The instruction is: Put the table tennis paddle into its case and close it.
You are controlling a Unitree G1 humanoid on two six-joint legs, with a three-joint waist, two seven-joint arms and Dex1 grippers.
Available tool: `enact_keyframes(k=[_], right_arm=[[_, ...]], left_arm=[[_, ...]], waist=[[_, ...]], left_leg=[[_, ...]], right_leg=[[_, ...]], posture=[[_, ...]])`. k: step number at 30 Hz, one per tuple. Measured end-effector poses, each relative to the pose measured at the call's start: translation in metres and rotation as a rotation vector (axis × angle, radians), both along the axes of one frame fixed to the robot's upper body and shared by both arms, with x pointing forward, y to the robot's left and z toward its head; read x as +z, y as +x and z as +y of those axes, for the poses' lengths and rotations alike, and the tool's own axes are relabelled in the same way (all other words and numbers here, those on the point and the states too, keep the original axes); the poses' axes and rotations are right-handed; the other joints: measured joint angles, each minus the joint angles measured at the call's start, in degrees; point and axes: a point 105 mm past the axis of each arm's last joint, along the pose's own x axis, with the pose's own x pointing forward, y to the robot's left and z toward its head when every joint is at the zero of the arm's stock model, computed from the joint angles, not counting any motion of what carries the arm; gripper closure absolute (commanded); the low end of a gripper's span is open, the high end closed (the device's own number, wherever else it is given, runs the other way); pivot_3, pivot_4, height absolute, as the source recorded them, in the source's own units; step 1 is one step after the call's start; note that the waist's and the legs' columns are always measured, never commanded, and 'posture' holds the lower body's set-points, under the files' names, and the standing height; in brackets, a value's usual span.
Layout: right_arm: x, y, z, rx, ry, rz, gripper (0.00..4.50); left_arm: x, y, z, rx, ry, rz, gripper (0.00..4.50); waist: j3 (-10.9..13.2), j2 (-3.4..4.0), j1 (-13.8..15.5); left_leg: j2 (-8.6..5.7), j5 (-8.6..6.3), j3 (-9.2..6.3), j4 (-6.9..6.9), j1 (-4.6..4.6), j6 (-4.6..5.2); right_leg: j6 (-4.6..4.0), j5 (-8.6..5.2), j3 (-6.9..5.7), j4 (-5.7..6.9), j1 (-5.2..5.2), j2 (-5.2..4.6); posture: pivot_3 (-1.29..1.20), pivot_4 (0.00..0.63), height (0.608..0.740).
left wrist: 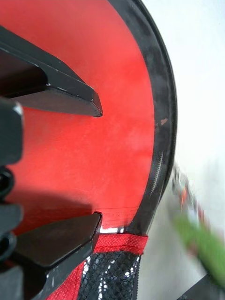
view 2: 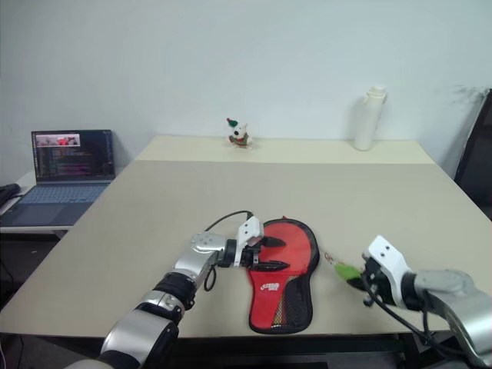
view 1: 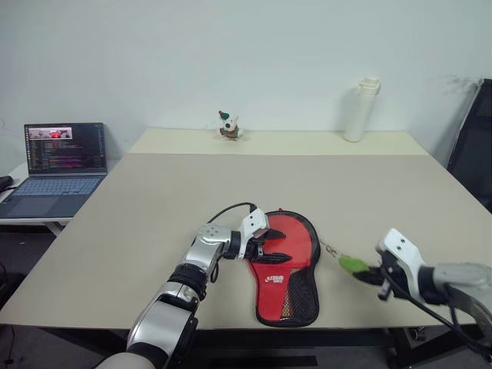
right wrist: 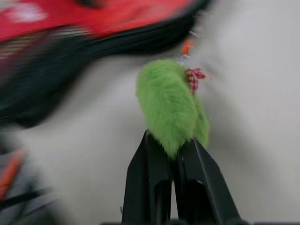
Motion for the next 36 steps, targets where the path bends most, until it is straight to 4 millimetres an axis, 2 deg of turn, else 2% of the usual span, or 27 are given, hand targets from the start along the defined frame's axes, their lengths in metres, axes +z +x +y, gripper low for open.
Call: enact_keyframes(k=[3,6,11,15,18,24,27,31,34,36], right_arm=[[-0.008,-0.047,0.018,0.122,0.034,0.131,4.47],[-0.012,-0.079,0.030,0.197,0.046,0.205,4.47],[-0.015,-0.105,0.038,0.253,0.069,0.283,4.47],[-0.011,-0.118,0.048,0.305,0.110,0.312,4.47],[-0.008,-0.113,0.053,0.330,0.113,0.281,4.47],[-0.002,-0.082,0.051,0.287,0.099,0.200,4.47],[0.005,-0.070,0.049,0.257,0.126,0.183,3.82],[0.013,-0.069,0.046,0.250,0.172,0.214,2.51],[0.030,-0.067,0.048,0.248,0.261,0.213,2.51],[0.045,-0.056,0.046,0.218,0.314,0.176,2.51]], left_arm=[[0.000,0.001,-0.003,0.005,-0.003,0.003,0.95],[0.000,0.001,-0.006,0.004,-0.006,0.004,0.95],[-0.002,0.001,-0.007,0.001,0.001,0.003,0.95],[-0.001,0.003,-0.008,0.008,0.009,-0.014,0.95],[-0.001,0.003,-0.007,0.012,0.013,-0.016,0.95],[-0.001,0.005,-0.006,0.027,0.020,-0.024,0.95],[-0.001,0.005,-0.006,0.029,0.019,-0.025,0.95],[-0.001,0.006,-0.006,0.037,0.016,-0.028,0.95],[0.000,0.008,-0.005,0.055,0.010,-0.032,0.95],[0.001,0.009,-0.004,0.066,0.008,-0.037,0.95]], waist=[[0.0,-0.02,0.3],[-0.1,-0.05,0.4],[-0.1,-0.11,0.4],[-0.1,-0.13,0.4],[-0.1,-0.16,0.3],[-0.1,-0.19,-0.1],[-0.1,-0.19,-0.1],[-0.1,-0.19,-0.1],[-0.1,-0.20,-0.1],[-0.1,-0.22,-0.2]], left_leg=[[0.01,0.00,0.00,0.01,-0.01,0.00],[-0.01,0.00,-0.01,0.03,0.02,-0.01],[0.00,0.00,-0.04,0.03,0.10,-0.01],[0.01,-0.01,-0.04,0.02,0.10,-0.01],[0.01,0.00,-0.03,0.04,0.12,-0.01],[0.02,0.00,-0.02,0.04,0.19,-0.01],[0.02,0.00,-0.03,0.03,0.18,-0.01],[0.03,0.00,-0.03,0.03,0.17,-0.01],[0.04,0.00,-0.04,0.04,0.19,0.00],[0.05,0.00,-0.04,0.04,0.24,0.00]], right_leg=[[0.01,0.00,-0.03,-0.05,0.02,0.00],[0.02,0.00,-0.03,-0.06,0.08,-0.03],[0.04,0.00,-0.09,-0.12,0.20,-0.04],[0.04,0.00,-0.09,-0.14,0.20,-0.03],[0.04,0.00,-0.08,-0.13,0.20,-0.03],[0.05,0.01,-0.06,-0.12,0.25,-0.03],[0.05,0.01,-0.06,-0.12,0.25,-0.03],[0.05,0.02,-0.04,-0.12,0.25,-0.03],[0.07,0.04,0.00,-0.09,0.26,-0.03],[0.09,0.05,0.06,-0.09,0.29,-0.03]], posture=[[0.00,0.150,0.740],[0.00,0.150,0.740],[0.00,0.150,0.740],[0.00,0.150,0.740],[0.00,0.150,0.740],[0.00,0.150,0.740],[0.00,0.150,0.740],[0.00,0.150,0.740],[0.00,0.150,0.740],[0.00,0.150,0.740]])
